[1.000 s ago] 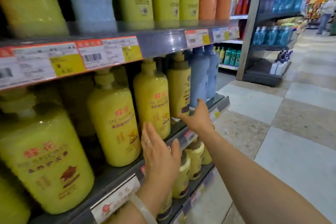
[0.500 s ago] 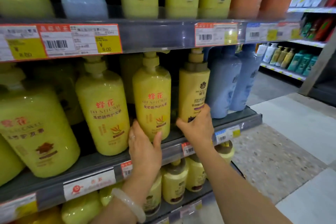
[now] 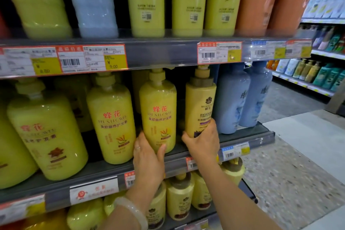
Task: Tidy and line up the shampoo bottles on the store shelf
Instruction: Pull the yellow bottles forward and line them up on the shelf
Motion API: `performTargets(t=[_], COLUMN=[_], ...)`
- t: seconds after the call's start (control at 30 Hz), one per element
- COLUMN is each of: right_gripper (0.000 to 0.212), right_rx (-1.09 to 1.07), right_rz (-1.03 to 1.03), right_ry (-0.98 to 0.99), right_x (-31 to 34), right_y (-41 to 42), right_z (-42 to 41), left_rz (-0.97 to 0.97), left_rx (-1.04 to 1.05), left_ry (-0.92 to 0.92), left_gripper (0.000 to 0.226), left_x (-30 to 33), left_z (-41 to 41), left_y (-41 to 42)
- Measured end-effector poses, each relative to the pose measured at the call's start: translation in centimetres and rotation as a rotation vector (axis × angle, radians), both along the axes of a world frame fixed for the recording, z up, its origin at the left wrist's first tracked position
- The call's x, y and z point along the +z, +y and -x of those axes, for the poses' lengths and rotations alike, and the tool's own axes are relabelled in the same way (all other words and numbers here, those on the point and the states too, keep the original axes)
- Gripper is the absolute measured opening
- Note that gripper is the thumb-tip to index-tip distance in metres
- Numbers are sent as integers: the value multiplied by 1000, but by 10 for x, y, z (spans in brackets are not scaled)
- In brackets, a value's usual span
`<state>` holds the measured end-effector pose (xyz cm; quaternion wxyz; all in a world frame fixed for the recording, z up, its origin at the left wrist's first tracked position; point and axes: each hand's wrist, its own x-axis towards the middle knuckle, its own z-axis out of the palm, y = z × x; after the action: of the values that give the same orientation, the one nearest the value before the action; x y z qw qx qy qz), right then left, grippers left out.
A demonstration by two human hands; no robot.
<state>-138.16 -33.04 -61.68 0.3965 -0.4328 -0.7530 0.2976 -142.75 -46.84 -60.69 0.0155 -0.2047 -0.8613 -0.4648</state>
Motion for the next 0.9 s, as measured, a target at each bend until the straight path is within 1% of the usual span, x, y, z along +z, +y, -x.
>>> performTargets(t=[0.13, 0.23, 0.3, 0.37, 0.43, 0.5, 0.53, 0.6, 0.7, 0.8, 0.9], right_gripper=[87, 93, 91, 83, 75, 73, 73, 79, 96, 98, 96], right_rx=[21, 92, 108, 77, 20, -66, -116, -181, -159, -143, -171], right_rz=[10, -20, -16, -33, -92, -100, -84, -26, 63, 134, 103], right_ry=[11, 58, 180, 330, 431, 490, 485, 391, 231, 165, 140], right_x=[-2, -2, 4, 14, 20, 26, 30, 33, 29, 23, 23], right_y=[1, 1, 3, 11, 22, 34, 41, 54, 72, 78, 78], right_z=[1, -5, -15, -26, -32, -34, -34, -34, -31, -28, -28], left_rz=[-15, -12, -3, 5, 13, 18, 20, 25, 33, 48, 46], left_rx=[-3, -14, -19, -24, -22, -22, -22, -19, -13, -14, -15], left_ry=[0, 9, 6, -5, -8, -8, -9, -11, -6, 3, 21], left_gripper=[72, 73, 74, 74, 74, 74, 74, 74, 74, 74, 74], left_x=[3, 3, 2, 2, 3, 2, 2, 2, 0, -2, -4], left_z=[-3, -2, -2, -2, -3, -2, -2, -1, 1, 2, 3], left_y=[-2, -3, -4, -4, -4, -3, -3, -3, -1, -1, -1])
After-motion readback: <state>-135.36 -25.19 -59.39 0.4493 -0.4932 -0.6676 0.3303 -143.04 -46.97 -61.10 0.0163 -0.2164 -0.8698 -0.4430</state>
